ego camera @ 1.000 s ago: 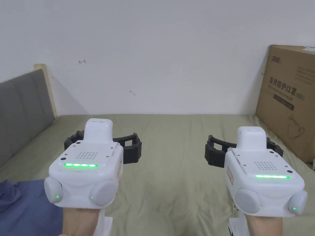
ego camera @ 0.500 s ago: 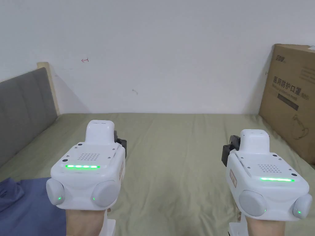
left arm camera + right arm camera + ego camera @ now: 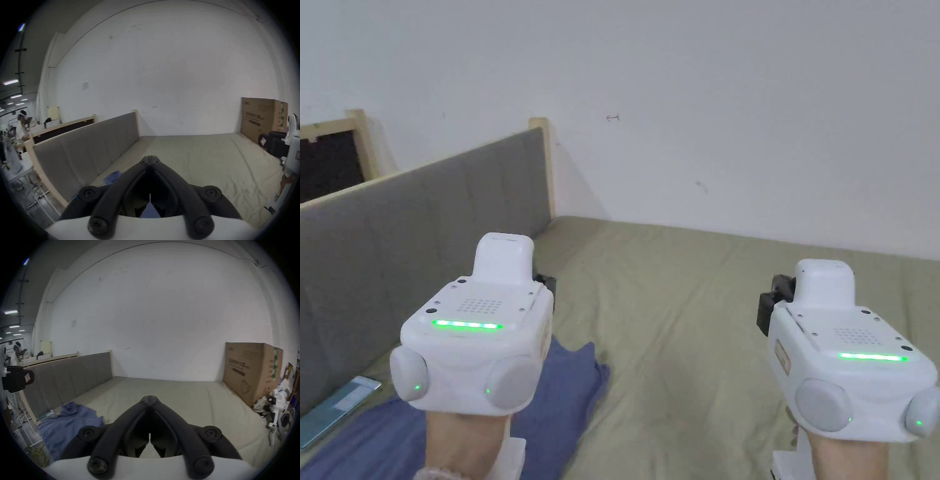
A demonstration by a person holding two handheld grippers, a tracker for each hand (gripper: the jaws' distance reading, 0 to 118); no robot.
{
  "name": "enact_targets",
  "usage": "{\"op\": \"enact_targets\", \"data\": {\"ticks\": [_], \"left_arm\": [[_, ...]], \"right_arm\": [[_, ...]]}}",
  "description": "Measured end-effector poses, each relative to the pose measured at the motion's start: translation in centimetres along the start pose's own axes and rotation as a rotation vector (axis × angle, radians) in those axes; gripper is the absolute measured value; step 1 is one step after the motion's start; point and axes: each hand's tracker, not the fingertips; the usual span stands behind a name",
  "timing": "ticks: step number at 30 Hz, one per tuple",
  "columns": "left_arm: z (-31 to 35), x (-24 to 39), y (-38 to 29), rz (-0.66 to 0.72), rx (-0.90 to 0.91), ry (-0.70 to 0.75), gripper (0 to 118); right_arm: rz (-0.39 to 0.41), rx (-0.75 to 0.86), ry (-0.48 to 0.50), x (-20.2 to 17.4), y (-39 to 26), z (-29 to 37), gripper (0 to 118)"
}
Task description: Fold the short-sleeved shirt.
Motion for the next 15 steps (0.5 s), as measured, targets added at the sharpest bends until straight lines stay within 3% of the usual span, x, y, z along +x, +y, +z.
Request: {"op": "enact_targets", "data": {"ticks": [8, 15], "left_arm": [[2.3, -7.3, -1.8, -0.008, -0.057, 0.18, 0], [-0.1, -9.5, -4.1, 0.033, -0.19, 0.178, 0]], "right_arm": [[0.018, -0.054, 0.196, -8.6, -1.4, -2.9, 1], [0.027, -0.099, 0.252, -11.5, -2.7, -4.7, 1]]}}
